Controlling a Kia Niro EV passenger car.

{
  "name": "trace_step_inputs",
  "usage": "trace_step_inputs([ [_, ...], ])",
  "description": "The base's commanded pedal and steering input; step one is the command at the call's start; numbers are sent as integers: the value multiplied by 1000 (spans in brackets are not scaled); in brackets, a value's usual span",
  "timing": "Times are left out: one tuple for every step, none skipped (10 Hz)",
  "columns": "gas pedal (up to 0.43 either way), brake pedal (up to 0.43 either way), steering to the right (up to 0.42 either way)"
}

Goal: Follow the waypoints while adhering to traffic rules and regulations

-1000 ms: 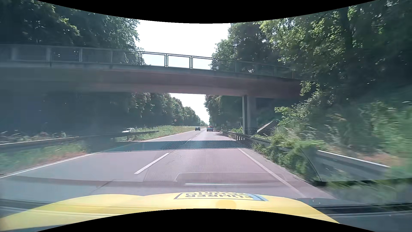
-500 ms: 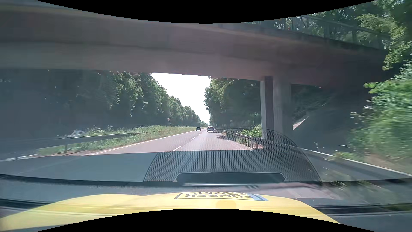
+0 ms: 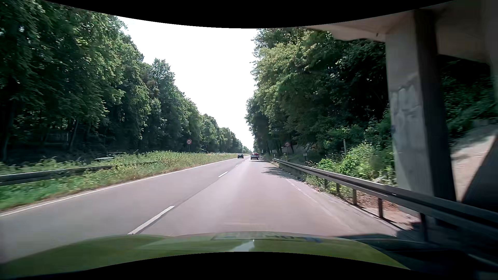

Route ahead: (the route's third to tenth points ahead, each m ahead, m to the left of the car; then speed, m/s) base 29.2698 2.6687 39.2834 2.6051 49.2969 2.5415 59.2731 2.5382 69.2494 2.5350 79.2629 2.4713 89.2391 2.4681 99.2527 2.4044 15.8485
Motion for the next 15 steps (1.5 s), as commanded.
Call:
trace_step_inputs([
  [79,0,0],
  [79,0,0],
  [79,0,0],
  [79,0,0],
  [79,0,0],
  [79,0,0],
  [79,0,0],
  [79,0,0],
  [87,0,0],
  [87,0,0],
  [87,0,0],
  [87,0,0],
  [87,0,0],
  [87,0,0],
  [87,0,0],
])
